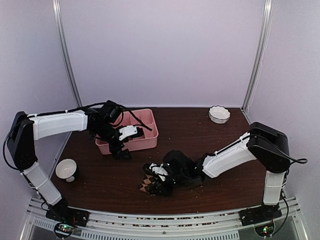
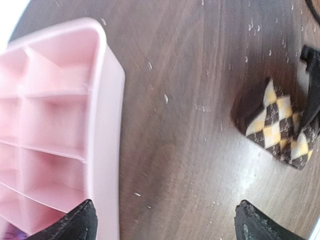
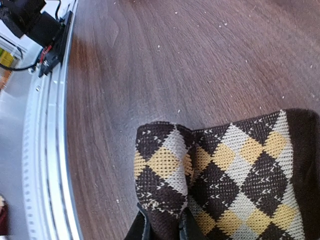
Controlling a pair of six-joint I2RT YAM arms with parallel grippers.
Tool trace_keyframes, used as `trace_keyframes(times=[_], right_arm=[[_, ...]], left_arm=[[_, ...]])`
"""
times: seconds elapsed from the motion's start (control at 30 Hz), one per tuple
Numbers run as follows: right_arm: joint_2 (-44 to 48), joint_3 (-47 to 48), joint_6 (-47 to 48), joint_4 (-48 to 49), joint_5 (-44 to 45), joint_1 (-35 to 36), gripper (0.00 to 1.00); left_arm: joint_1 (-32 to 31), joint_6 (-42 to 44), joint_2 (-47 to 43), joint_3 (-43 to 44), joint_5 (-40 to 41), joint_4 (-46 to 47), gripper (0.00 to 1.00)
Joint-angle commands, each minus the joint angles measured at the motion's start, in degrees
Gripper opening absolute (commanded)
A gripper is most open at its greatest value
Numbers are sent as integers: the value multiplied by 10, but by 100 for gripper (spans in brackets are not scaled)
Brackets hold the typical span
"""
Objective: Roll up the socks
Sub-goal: Roll the sock at the center of the board.
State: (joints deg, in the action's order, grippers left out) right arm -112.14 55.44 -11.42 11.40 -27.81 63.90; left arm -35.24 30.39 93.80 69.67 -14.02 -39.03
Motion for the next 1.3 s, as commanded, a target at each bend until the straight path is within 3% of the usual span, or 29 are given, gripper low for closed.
trace_keyframes(times=[0.0, 0.17, 0.3, 0.37, 0.43, 0.53, 0.8, 1.07, 1.27], right_arm=[[-85, -31, -99, -178, -46, -40, 0], [-120, -27, -157, -184, -99, -78, 0], [-134, -27, -179, -175, -126, -84, 0], [-140, -25, -189, -169, -136, -86, 0], [-144, -23, -198, -166, -143, -86, 1], [-145, -22, -210, -154, -154, -87, 2], [-144, -24, -231, -126, -169, -90, 3], [-129, -50, -255, -84, -179, -101, 15], [-56, -97, -239, -55, -108, -103, 25]], left_arm=[[-12, 43, -35, -62, -76, 29, 98], [-42, 91, -59, -123, -173, 61, 95], [-131, 123, -55, -171, -119, 104, 80], [-171, 129, -43, -182, -85, 128, 79], [-198, 129, -25, -184, -54, 148, 76], [-224, 125, 0, -179, 8, 179, 64], [-239, 140, 35, -172, 69, 205, 49], [-246, 143, 65, -174, 108, 196, 19], [-234, 123, 84, -139, 60, 141, 3]])
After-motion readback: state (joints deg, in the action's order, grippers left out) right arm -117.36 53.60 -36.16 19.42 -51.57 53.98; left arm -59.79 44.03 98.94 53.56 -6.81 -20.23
